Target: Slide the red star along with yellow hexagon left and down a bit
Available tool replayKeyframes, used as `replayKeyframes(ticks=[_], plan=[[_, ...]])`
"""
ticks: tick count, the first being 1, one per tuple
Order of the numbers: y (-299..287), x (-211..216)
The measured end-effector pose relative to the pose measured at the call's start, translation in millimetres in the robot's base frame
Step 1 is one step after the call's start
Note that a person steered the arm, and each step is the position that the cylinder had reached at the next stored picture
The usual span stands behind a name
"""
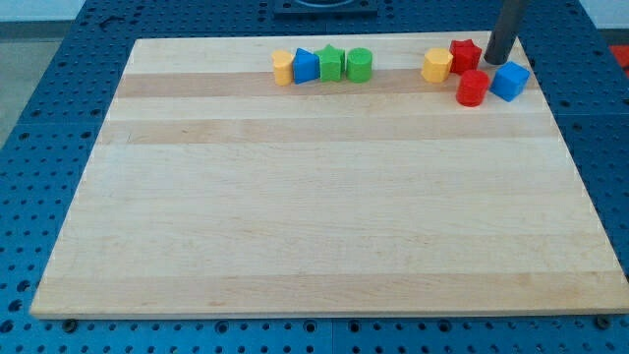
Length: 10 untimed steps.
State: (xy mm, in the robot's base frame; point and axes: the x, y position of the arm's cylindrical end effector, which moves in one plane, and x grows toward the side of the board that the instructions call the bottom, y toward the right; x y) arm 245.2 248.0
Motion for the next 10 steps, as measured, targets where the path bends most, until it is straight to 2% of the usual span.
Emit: replayKeyframes(ticks=[1, 2, 4, 10], plan=[[-1.6, -32.8], [-11.6, -32.1], [-55.2, 16.9], [-85.7, 51.3]])
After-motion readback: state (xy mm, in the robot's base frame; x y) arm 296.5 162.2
